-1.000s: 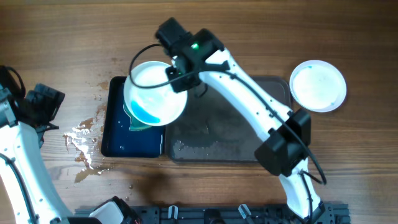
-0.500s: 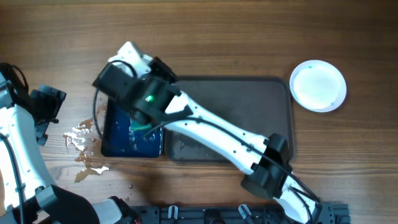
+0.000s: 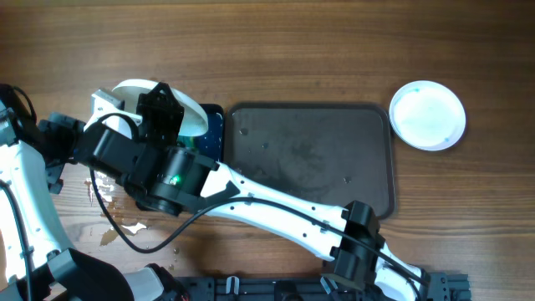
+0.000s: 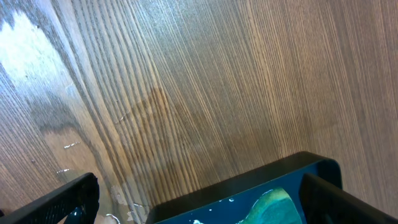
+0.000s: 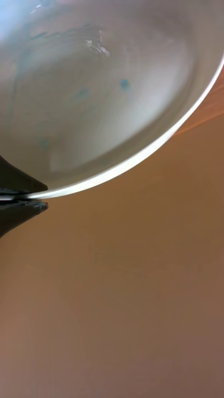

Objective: Clean dirty plates on tray and stack at the side
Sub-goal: 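Lift the cleaned plate with the right gripper and carry it right, then stack the plate onto the cleaned plates at the right edge and release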

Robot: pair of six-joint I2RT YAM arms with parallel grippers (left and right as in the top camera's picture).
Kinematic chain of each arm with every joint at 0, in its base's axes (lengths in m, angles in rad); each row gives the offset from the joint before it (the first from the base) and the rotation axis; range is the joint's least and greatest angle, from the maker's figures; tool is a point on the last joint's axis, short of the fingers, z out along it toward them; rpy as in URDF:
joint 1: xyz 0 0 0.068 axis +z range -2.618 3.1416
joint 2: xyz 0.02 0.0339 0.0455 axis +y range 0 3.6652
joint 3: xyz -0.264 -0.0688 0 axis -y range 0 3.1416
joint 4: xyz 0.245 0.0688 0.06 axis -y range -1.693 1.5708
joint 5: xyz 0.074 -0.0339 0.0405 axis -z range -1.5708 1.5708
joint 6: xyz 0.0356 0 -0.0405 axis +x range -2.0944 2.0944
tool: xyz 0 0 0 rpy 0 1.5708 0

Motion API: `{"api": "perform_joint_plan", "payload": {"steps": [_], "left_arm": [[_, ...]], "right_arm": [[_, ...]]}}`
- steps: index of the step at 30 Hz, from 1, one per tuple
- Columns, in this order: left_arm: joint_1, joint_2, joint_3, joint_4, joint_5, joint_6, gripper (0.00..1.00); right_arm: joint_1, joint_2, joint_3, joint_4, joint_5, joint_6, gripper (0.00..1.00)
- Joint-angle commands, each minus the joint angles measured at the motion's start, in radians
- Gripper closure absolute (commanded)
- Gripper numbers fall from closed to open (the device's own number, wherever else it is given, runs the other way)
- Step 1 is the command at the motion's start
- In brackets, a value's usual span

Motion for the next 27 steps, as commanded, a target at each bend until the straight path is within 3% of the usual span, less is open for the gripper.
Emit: {"api": "perform_joint_plan", "payload": {"steps": [1,8,10,12,14,17,24,27], "left_arm": [[0.009,0.005,0.005,-0.002,0.011,-0.014,0.00],[0.009,0.005,0.005,-0.004,0.011,-0.014,0.00],[0.009,0.005,0.005,-0.004,0.011,-0.014,0.00],[0.008,0.005,0.005,-0.004,0.011,-0.014,0.00],[0.008,0.005,0.005,-0.004,0.011,-0.014,0.00],[0.003,0.005,0.005,-0.004,0.021,-0.013,0.00],[-0.125,0.049,0.005,0.003,0.030,-0.013,0.00],[-0.213,0.084,0.005,0.014,0.030,-0.013,0.00]], "right_arm": [[-0.005,-0.010,0.014,0.000,0.034,-0.009,0.96],[-0.010,-0.010,0.014,-0.025,0.005,0.032,0.96],[-0.037,-0.009,0.014,-0.138,-0.116,0.170,0.96],[-0.099,-0.009,0.014,-0.281,-0.364,0.439,0.96],[-0.176,-0.009,0.014,-0.342,-0.595,0.671,0.96],[-0.298,-0.025,0.014,-0.367,-0.788,0.843,0.96],[-0.671,-0.072,0.014,-0.542,-1.168,0.941,0.96],[-0.855,-0.072,0.014,-0.660,-1.172,0.954,0.96]]}}
